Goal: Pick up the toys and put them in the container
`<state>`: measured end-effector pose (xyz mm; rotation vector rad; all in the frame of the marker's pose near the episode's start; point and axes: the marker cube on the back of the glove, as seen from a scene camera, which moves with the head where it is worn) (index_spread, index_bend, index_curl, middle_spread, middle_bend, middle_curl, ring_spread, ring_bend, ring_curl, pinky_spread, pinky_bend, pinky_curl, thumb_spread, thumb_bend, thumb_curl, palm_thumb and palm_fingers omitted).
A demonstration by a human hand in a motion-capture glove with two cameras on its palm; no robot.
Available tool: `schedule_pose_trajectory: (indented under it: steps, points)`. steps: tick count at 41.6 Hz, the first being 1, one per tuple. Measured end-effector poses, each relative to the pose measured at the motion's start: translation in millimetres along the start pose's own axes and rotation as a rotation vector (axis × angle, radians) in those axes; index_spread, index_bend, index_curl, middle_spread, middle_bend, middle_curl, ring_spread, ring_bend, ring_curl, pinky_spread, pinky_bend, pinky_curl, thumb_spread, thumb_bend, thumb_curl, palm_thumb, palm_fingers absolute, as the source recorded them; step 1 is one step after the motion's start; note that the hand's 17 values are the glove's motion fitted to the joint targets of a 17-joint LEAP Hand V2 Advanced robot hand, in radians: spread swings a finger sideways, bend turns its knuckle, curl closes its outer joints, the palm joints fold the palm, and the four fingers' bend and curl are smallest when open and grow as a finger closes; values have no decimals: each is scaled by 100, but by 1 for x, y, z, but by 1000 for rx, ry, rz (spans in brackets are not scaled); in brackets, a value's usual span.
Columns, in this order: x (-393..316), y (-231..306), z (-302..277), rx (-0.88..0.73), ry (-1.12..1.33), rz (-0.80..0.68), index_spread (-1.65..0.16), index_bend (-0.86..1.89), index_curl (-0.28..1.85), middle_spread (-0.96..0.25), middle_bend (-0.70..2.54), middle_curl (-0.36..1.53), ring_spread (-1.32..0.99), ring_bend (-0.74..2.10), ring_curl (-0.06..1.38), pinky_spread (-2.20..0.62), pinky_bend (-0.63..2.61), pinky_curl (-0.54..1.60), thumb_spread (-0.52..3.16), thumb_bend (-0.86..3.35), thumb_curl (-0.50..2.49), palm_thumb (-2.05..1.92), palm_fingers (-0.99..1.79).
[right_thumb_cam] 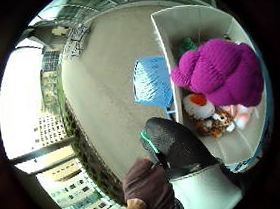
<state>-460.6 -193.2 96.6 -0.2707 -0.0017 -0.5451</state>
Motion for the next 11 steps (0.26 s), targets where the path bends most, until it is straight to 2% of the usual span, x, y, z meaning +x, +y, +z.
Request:
schedule_pose_trajectory:
  steps: [1,5,11]
  points:
    - [-2,-1,0,12,0,-7,-17,29,76,-9,51,69,-23,93,66,-21,130,67,88,-15,82,13,-73]
    - [5,4,1,41,-12,-11,-17,9,59,-3,28,58,-15,68,54,-11,122,59,97,-8,73,4,-55]
    - [15,10,3,48,-15,-12,-16,7,46,1,14,49,-8,48,44,-3,108,52,107,-5,64,-2,-40]
